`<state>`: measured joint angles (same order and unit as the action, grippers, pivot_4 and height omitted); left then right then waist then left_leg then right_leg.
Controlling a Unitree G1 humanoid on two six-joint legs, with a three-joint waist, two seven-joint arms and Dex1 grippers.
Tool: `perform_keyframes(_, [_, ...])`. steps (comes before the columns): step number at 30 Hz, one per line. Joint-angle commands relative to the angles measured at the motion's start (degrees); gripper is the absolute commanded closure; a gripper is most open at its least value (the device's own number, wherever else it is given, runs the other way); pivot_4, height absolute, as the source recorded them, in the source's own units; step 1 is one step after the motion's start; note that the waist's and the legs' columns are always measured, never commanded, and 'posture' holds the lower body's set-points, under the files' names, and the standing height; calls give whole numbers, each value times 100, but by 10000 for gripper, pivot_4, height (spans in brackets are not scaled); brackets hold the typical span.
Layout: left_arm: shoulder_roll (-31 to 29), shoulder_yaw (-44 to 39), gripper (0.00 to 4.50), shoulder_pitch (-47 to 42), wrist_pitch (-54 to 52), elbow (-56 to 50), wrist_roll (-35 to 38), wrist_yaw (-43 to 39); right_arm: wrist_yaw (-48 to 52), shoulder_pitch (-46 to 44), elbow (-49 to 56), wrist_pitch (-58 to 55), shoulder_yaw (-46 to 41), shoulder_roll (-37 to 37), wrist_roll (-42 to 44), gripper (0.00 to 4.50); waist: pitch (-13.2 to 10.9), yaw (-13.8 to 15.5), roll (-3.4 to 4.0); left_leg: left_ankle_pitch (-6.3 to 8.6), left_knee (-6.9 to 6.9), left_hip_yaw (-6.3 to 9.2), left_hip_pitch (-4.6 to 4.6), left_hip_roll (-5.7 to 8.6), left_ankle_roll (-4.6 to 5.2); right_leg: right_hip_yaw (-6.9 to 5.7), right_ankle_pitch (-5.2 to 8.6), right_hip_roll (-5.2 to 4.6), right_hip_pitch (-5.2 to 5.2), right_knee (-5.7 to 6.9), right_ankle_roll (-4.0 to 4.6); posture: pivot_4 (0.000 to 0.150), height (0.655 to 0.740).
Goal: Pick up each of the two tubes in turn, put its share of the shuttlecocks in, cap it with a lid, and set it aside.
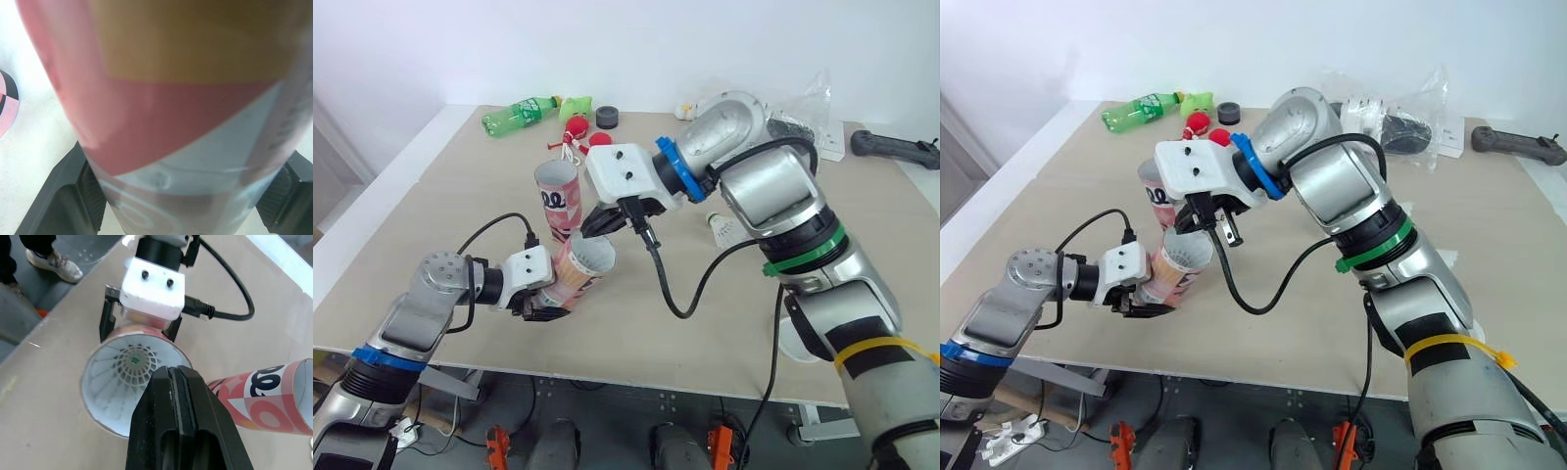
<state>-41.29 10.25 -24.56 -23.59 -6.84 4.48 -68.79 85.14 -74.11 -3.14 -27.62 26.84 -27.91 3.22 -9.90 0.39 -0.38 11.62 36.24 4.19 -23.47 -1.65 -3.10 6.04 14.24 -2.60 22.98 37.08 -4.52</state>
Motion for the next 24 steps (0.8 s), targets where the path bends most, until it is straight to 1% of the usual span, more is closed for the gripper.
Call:
perform_keyframes(1, [150, 470, 12488, 83, -7, 80, -7, -73, 54, -36, 301, -199, -348, -218, 238, 44594, 0, 0, 0, 0, 0, 0, 0, 1, 0, 0, 0, -1, 0, -1, 0, 1500, 7400])
perform_keyframes(4, [219, 459, 12488, 82, 11, 61, 7, -28, 132, 244, 662, -556, -1078, -958, 701, 44594, -3, 25, -6, 0, 0, 1, -7, 1, 0, -7, 4, -3, 1, -1, -2, 1500, 7400])
perform_keyframes(6, [331, 418, 12488, 55, 21, 29, 73, 26, 216, 704, 1015, -680, -1385, -1616, 848, 44594, -3, 51, -8, 0, 6, 0, -19, 3, 0, -12, 22, -9, 3, -4, -7, 1500, 7400])
perform_keyframes(10, [603, 325, 12488, -67, -38, -54, 263, 110, 296, 1409, 1530, -875, -1672, -2569, 1064, 44594, -4, 20, -1, 1, 8, -27, -40, 21, -1, -6, 40, -41, -14, -7, -32, 1500, 7400])
perform_keyframes(11, [730, 303, 12488, -133, -68, -86, 362, 127, 329, 1607, 1585, -875, -1760, -2848, 1059, 44594, -4, 4, -1, 0, 8, -28, -52, 21, -1, -6, 27, -41, -1, -7, -55, 1500, 7400])
perform_keyframes(14, [1061, 263, 12488, -331, -79, -49, 523, 201, 347, 2189, 1525, -652, -1886, -3565, 913, 44594, -24, 0, -27, 0, 11, -21, -87, 19, 0, -12, 23, -37, 25, -5, -59, 1500, 7400])
perform_keyframes(15, [1136, 280, 12488, -385, -42, -1, 526, 236, 348, 2427, 1465, -489, -1855, -3806, 800, 38518, -31, -14, -37, 0, 10, -20, -95, 19, 0, -13, 11, -36, 35, -5, -38, 1500, 7400])
perform_keyframes(16, [1198, 305, 12488, -429, 1, 44, 523, 271, 334, 2649, 1415, -347, -1825, -3995, 712, 35874, -36, -29, -43, 1, 9, -21, -97, 16, 1, -13, 8, -34, 39, -5, -31, 1500, 7400])
perform_keyframes(17, [1238, 330, 12488, -462, 39, 80, 530, 301, 322, 2818, 1384, -245, -1804, -4123, 669, 31447, -37, -65, -44, 2, 8, -20, -99, 11, 2, -14, 9, -30, 42, -5, -28, 1500, 7400])
perform_keyframes(19, [1367, 371, 12488, -533, 91, 158, 581, 364, 310, 3172, 1325, -89, -1803, -4313, 631, 20864, -41, -155, -38, 5, 3, -21, -98, 8, 8, -14, 14, -27, 42, -5, -23, 1500, 7400])
perform_keyframes(20, [1463, 368, 12488, -567, 110, 209, 621, 416, 325, 3336, 1288, -41, -1804, -4404, 619, 17123, -44, -187, -37, 5, 1, -21, -97, 8, 8, -15, 14, -26, 42, -5, -23, 1500, 7400])
perform_keyframes(21, [1562, 354, 12488, -597, 127, 261, 663, 466, 322, 3466, 1222, 35, -1796, -4483, 568, 10748, -45, -196, -36, 5, 0, -21, -97, 8, 8, -14, 15, -27, 42, -5, -23, 1500, 7400])
perform_keyframes(22, [1641, 345, 12488, -618, 147, 303, 689, 506, 301, 3558, 1132, 138, -1778, -4550, 486, 7992, -48, -234, -34, 5, 0, -22, -97, 8, 8, -13, 15, -26, 42, -5, -23, 1500, 7400])
perform_keyframes(24, [1820, 309, 12488, -636, 259, 382, 745, 599, 270, 3683, 858, 413, -1696, -4671, 249, 283, -52, -243, -33, 5, 2, -22, -96, 8, 8, -13, 15, -27, 40, -4, -23, 1500, 7400])
